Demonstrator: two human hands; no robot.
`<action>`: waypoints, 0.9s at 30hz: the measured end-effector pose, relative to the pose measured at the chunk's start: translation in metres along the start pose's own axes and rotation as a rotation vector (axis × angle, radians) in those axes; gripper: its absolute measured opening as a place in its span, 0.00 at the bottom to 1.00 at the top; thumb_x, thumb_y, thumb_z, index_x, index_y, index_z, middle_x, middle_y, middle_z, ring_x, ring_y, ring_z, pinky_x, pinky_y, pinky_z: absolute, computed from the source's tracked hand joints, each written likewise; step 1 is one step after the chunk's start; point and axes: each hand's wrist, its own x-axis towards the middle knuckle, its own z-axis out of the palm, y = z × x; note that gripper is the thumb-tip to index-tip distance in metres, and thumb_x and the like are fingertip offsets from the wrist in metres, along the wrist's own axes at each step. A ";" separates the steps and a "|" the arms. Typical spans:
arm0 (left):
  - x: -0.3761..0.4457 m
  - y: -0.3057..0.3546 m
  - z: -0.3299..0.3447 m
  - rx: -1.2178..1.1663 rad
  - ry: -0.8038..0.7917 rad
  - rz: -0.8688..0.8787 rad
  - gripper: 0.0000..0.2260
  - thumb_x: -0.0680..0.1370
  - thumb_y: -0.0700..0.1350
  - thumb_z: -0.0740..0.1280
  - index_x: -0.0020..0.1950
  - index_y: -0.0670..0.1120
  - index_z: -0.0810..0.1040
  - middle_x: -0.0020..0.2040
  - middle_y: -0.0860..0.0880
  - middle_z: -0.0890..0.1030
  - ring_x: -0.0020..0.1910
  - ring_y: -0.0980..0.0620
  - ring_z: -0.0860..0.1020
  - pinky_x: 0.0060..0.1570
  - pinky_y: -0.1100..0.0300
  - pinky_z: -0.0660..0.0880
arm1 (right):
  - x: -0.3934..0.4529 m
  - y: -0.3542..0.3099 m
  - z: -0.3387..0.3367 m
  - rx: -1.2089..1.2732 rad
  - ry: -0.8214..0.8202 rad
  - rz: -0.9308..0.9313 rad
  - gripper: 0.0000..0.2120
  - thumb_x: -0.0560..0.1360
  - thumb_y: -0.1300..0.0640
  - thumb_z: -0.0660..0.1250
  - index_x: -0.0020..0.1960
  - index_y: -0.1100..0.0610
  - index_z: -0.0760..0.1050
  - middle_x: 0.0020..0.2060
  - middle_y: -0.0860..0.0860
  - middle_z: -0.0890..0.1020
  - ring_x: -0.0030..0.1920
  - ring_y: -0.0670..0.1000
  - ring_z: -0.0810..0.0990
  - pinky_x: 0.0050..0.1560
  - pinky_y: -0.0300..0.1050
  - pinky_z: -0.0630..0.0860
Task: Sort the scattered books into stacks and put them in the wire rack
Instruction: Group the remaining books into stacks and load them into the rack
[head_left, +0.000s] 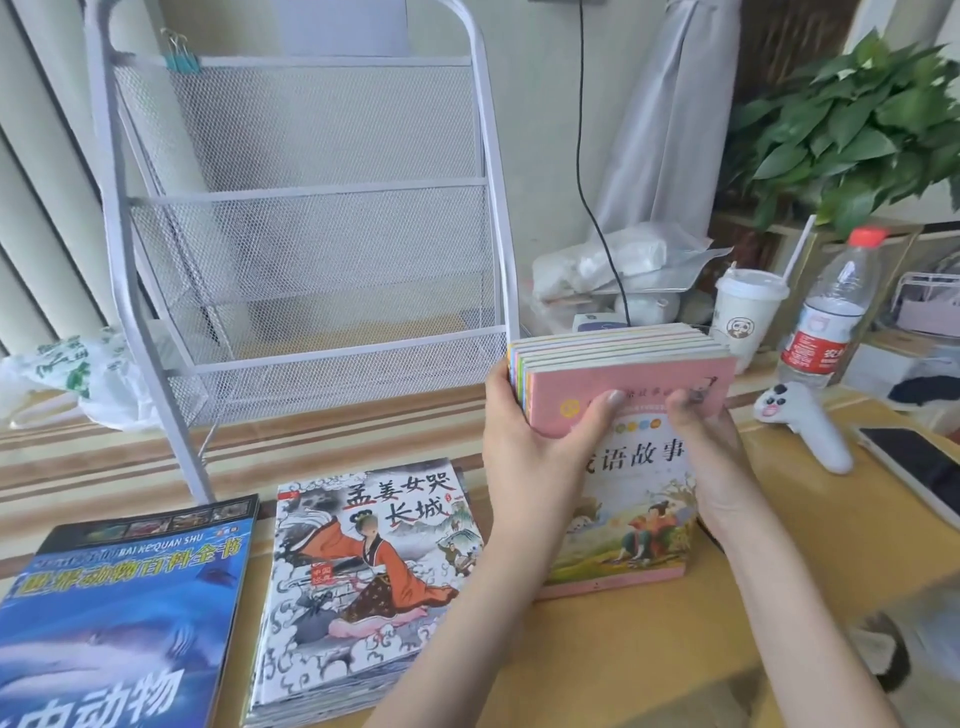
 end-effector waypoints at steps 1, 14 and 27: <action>0.000 -0.002 0.001 0.018 0.014 -0.008 0.21 0.66 0.53 0.78 0.53 0.55 0.71 0.45 0.61 0.80 0.45 0.62 0.79 0.44 0.66 0.75 | 0.000 0.001 0.002 -0.011 0.013 -0.018 0.40 0.49 0.25 0.71 0.54 0.47 0.74 0.46 0.38 0.84 0.50 0.39 0.81 0.46 0.33 0.77; 0.024 0.035 -0.004 -0.049 0.052 0.118 0.17 0.67 0.47 0.78 0.45 0.51 0.71 0.39 0.58 0.78 0.38 0.64 0.77 0.39 0.70 0.72 | 0.014 -0.040 0.020 -0.050 0.171 -0.165 0.38 0.47 0.22 0.69 0.49 0.44 0.74 0.41 0.32 0.82 0.45 0.32 0.79 0.46 0.32 0.75; 0.169 0.126 -0.157 0.189 0.239 0.558 0.16 0.70 0.56 0.73 0.50 0.56 0.68 0.46 0.56 0.78 0.46 0.59 0.80 0.50 0.55 0.78 | 0.109 -0.135 0.211 0.149 -0.132 -0.418 0.20 0.64 0.46 0.67 0.53 0.55 0.72 0.44 0.45 0.80 0.41 0.32 0.79 0.42 0.27 0.72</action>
